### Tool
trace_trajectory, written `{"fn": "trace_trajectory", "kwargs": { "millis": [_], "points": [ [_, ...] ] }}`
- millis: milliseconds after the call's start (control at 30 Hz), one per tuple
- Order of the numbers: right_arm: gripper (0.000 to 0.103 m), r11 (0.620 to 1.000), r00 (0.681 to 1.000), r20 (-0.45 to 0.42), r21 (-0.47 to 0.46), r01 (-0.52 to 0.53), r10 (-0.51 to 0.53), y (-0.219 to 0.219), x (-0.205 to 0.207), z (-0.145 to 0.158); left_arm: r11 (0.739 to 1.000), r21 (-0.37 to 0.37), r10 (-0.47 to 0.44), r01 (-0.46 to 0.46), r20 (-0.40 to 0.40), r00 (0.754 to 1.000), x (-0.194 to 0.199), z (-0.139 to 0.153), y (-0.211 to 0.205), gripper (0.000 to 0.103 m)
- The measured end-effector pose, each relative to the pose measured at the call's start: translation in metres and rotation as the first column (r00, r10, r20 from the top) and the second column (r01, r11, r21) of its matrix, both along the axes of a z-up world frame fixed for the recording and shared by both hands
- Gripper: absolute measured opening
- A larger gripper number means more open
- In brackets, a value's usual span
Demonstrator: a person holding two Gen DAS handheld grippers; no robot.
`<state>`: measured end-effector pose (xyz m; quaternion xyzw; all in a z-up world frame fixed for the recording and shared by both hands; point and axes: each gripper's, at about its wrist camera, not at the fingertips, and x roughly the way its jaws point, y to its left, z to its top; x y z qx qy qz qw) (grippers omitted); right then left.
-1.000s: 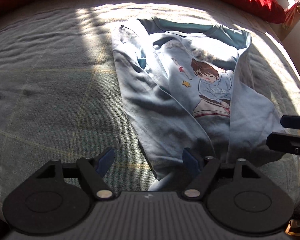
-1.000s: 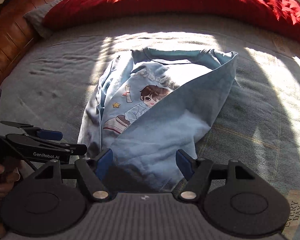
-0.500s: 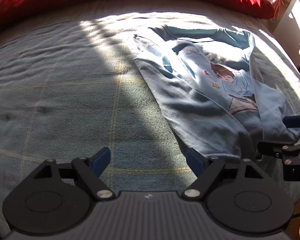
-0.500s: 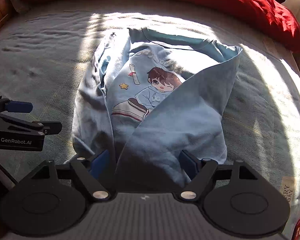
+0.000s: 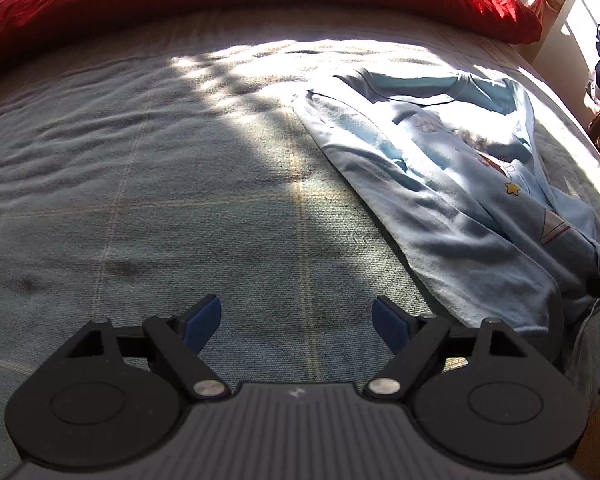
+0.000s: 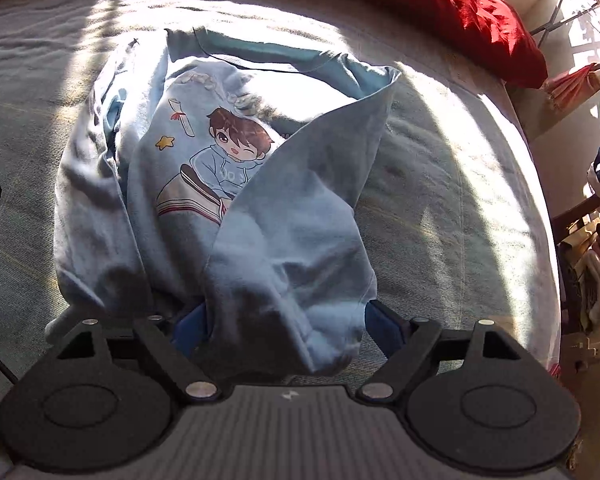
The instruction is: Fold clothes
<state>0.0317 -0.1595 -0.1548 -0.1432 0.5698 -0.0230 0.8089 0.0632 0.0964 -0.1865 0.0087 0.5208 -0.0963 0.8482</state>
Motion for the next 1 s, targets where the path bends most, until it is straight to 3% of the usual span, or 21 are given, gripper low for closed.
{"fn": "trace_trajectory", "kwargs": {
  "millis": [200, 333, 400, 600, 767, 900, 933, 1000],
  "points": [
    [0.088, 1.000, 1.000, -0.007, 0.016, -0.010, 0.010, -0.013, 0.000, 0.001, 0.998, -0.016, -0.062, 0.062, 0.011, 0.998, 0.014, 0.008, -0.017, 0.083],
    [0.088, 0.999, 0.999, -0.015, -0.025, -0.041, 0.041, -0.027, -0.002, 0.005, 0.996, -0.010, -0.093, 0.093, 0.030, 0.995, 0.023, 0.014, -0.034, 0.083],
    [0.088, 0.997, 0.999, -0.017, -0.068, -0.036, 0.035, -0.042, -0.002, 0.006, 0.995, -0.009, -0.101, 0.101, 0.037, 0.994, 0.026, 0.017, -0.044, 0.083],
    [0.088, 0.998, 0.999, -0.025, -0.064, 0.019, -0.020, -0.088, 0.010, 0.001, 0.992, -0.030, -0.117, 0.119, 0.047, 0.992, 0.031, 0.025, -0.075, 0.083],
    [0.088, 0.995, 1.000, -0.014, 0.104, 0.011, -0.009, -0.099, 0.010, 0.008, 0.990, -0.028, -0.139, 0.140, 0.040, 0.989, 0.033, 0.027, -0.094, 0.083],
    [0.087, 0.985, 0.999, -0.034, 0.172, -0.028, 0.035, -0.090, 0.012, 0.003, 0.990, -0.018, -0.138, 0.139, 0.039, 0.990, 0.035, 0.029, -0.102, 0.083],
    [0.085, 0.981, 0.998, -0.039, 0.188, -0.037, 0.045, -0.088, 0.013, 0.001, 0.990, -0.015, -0.138, 0.138, 0.039, 0.990, 0.035, 0.029, -0.103, 0.083],
    [0.054, 0.976, 0.996, -0.059, 0.212, -0.060, 0.074, -0.085, 0.015, -0.003, 0.990, -0.012, -0.137, 0.138, 0.039, 0.990, 0.036, 0.031, -0.107, 0.083]
  ]
}}
